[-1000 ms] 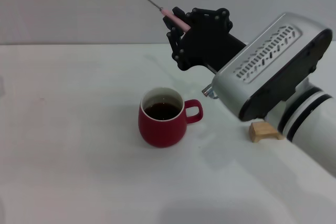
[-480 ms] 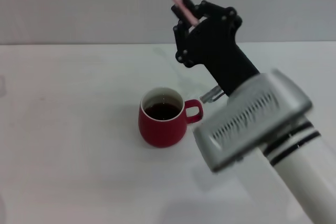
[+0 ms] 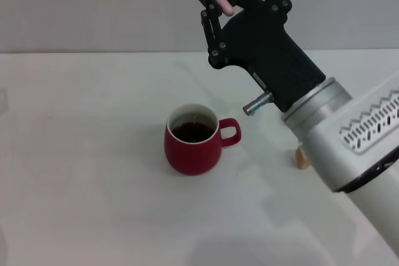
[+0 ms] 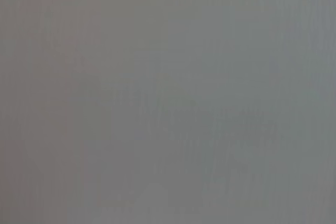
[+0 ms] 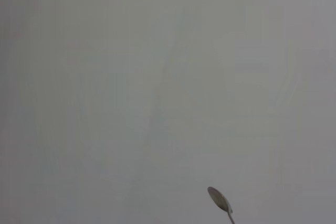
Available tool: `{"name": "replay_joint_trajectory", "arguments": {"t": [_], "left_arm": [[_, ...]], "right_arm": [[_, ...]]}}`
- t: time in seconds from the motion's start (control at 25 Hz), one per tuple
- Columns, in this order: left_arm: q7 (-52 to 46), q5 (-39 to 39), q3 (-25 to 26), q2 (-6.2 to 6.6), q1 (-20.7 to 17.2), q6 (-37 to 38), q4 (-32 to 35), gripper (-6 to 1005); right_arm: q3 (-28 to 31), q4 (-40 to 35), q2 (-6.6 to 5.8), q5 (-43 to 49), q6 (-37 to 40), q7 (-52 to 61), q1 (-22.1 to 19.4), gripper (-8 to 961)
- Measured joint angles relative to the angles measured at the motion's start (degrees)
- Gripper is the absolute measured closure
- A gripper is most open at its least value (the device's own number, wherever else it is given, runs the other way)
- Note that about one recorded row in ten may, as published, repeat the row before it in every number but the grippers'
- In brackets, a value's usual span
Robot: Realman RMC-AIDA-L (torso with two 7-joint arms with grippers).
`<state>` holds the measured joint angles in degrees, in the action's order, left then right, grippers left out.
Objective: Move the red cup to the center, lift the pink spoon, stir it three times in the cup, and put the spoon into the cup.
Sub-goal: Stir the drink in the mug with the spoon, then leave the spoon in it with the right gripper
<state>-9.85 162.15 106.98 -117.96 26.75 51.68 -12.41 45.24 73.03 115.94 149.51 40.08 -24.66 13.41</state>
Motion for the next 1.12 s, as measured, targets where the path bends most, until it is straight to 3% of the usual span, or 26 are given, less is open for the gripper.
{"name": "replay_joint_trajectory", "arguments": {"t": [0.16, 0.24, 0.28, 0.36, 0.48, 0.68, 1.12], "left_arm": [[0.0, 0.0, 0.0, 0.01, 0.4, 0.0, 0.4, 423], [0.0, 0.0, 0.0, 0.02, 0.4, 0.0, 0.3, 423], [0.0, 0.1, 0.0, 0.02, 0.4, 0.0, 0.3, 423], [0.0, 0.1, 0.0, 0.02, 0.4, 0.0, 0.2, 423], [0.0, 0.1, 0.0, 0.02, 0.4, 0.0, 0.1, 423], [0.0, 0.1, -0.1, -0.01, 0.5, 0.0, 0.1, 423], [0.0, 0.1, -0.1, -0.07, 0.9, 0.0, 0.4, 424]], "right_arm": [[0.9, 3.4, -1.97, 0.9, -5.1, 7.4, 0.3, 816], [2.4, 6.4, -2.95, 1.2, -11.6, 11.4, 0.7, 816], [3.6, 8.2, -2.82, 1.2, -15.2, 12.1, 0.5, 816], [7.2, 12.2, -1.36, 1.3, -24.7, 12.1, -0.7, 816], [14.5, 18.5, 2.78, 2.8, -41.9, 9.4, -3.0, 816], [20.7, 26.1, 3.09, 3.7, -58.6, 10.2, -2.3, 816], [29.8, 38.6, 3.01, 6.1, -88.2, 11.5, 5.7, 817]]}}
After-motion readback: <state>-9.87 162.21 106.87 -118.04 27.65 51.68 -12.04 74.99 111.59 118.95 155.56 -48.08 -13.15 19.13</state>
